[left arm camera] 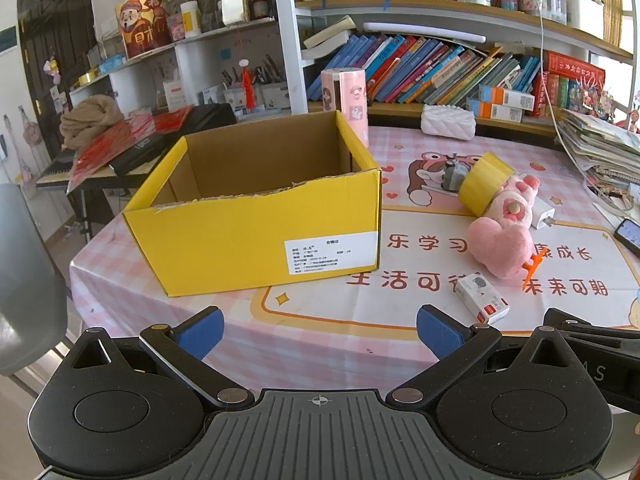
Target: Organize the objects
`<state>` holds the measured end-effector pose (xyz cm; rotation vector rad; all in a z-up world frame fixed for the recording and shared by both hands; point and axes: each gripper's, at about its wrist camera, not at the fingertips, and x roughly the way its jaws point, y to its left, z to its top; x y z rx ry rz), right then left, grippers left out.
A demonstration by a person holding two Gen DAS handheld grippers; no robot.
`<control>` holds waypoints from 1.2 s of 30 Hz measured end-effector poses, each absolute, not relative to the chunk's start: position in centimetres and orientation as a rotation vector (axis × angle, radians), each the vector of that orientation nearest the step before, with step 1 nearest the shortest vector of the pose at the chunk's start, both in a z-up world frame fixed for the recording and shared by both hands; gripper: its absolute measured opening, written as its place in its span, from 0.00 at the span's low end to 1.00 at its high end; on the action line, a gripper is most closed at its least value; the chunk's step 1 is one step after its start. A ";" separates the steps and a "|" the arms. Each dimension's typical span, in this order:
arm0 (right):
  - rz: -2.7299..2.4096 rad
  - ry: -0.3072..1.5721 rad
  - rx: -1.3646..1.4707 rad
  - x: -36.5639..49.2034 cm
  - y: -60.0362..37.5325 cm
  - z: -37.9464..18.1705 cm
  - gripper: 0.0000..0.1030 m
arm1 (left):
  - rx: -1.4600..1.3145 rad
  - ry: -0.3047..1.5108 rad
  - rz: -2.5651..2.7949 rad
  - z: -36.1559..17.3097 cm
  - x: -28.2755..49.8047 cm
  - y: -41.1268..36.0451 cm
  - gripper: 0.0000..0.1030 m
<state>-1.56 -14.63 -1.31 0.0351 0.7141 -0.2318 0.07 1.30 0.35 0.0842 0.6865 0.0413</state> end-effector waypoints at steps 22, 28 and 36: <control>-0.231 0.715 0.034 -1.6 -14.4 -1.4 1.00 | 0.079 0.684 0.045 0.1 -0.3 2.3 1.00; -0.232 0.713 0.034 -1.6 -14.1 -1.5 1.00 | 0.082 0.682 0.047 0.3 -0.5 2.0 1.00; -0.232 0.713 0.034 -1.7 -14.1 -1.4 1.00 | 0.083 0.681 0.047 0.4 -0.5 2.0 1.00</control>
